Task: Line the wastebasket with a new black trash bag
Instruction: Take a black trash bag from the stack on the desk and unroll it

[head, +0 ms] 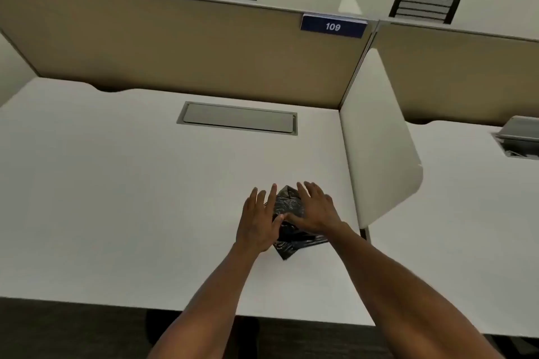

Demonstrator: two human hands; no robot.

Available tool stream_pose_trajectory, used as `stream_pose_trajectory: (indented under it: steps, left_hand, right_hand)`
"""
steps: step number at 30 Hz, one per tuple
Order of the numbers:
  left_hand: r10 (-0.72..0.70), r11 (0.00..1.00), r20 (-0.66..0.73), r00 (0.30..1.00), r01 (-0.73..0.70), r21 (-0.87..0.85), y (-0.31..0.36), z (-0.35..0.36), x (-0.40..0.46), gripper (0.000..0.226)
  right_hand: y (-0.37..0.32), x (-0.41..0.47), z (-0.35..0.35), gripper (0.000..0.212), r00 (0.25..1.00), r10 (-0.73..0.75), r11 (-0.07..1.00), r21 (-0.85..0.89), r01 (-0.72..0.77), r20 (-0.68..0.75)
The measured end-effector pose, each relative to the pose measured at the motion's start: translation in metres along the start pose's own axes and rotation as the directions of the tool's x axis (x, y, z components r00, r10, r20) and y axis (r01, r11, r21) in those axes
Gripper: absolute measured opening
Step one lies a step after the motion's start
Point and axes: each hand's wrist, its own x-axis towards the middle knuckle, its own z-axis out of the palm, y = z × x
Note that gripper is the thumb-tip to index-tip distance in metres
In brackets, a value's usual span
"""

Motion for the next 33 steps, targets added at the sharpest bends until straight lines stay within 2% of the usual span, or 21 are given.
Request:
stream_pose_trajectory:
  steps: [2, 4, 8, 12, 14, 15, 19, 22, 26, 29, 31, 33]
  left_hand:
    - [-0.031, 0.999, 0.026, 0.999, 0.031, -0.024, -0.007, 0.011, 0.002, 0.069]
    - [-0.074, 0.996, 0.051, 0.996, 0.076, -0.044, -0.015, 0.023, 0.001, 0.065]
    - [-0.107, 0.989, 0.089, 0.990, 0.115, -0.091, -0.027, 0.036, 0.005, 0.065]
    - [-0.145, 0.976, 0.120, 0.982, 0.162, -0.145, -0.033, 0.044, 0.006, 0.065]
    - [-0.169, 0.962, 0.124, 0.978, 0.191, -0.195, -0.035, 0.046, 0.005, 0.065]
    - [-0.187, 0.949, 0.119, 0.975, 0.210, -0.234, -0.035, 0.046, 0.004, 0.066]
    - [-0.354, 0.797, 0.130, 0.926, 0.372, -0.476, -0.031, 0.045, -0.003, 0.068]
    - [-0.456, 0.665, 0.187, 0.870, 0.472, -0.579, -0.031, 0.044, -0.011, 0.064]
    - [-0.509, 0.510, 0.242, 0.826, 0.516, -0.688, -0.030, 0.036, -0.019, 0.049]
    - [-0.520, 0.390, 0.296, 0.801, 0.531, -0.752, -0.027, 0.023, -0.026, 0.041]
    - [-0.496, 0.360, 0.335, 0.801, 0.540, -0.760, -0.025, 0.012, -0.032, 0.033]
    - [-0.445, 0.366, 0.378, 0.812, 0.550, -0.751, -0.022, -0.001, -0.041, 0.033]
  right_hand:
    - [0.002, 0.011, 0.009, 0.121, 0.986, 0.012, 1.000, -0.023, -0.008, 0.167]
    - [0.008, 0.015, 0.020, 0.130, 0.966, 0.019, 0.999, -0.041, -0.009, 0.257]
    - [0.010, 0.025, 0.034, 0.135, 0.963, 0.016, 0.998, -0.062, 0.001, 0.270]
    - [0.005, 0.032, 0.044, 0.129, 0.981, 0.042, 0.999, 0.015, -0.046, 0.192]
    - [0.003, 0.035, 0.045, 0.118, 0.983, 0.069, 0.996, 0.043, -0.077, 0.172]
    - [0.002, 0.036, 0.045, 0.106, 0.984, 0.077, 0.994, 0.062, -0.088, 0.162]
    - [0.000, 0.039, 0.042, 0.045, 0.987, 0.119, 0.945, 0.291, -0.147, 0.110]
    - [-0.003, 0.036, 0.035, 0.031, 0.971, 0.194, 0.816, 0.527, -0.238, 0.138]
    - [-0.008, 0.027, 0.027, 0.030, 0.933, 0.267, 0.463, 0.817, -0.344, 0.241]
    - [-0.014, 0.018, 0.018, 0.034, 0.913, 0.272, 0.178, 0.916, -0.358, 0.304]
    - [-0.019, 0.011, 0.010, 0.034, 0.909, 0.276, 0.025, 0.943, -0.332, 0.313]
    - [-0.025, 0.003, -0.001, 0.041, 0.911, 0.283, -0.081, 0.954, -0.289, 0.300]
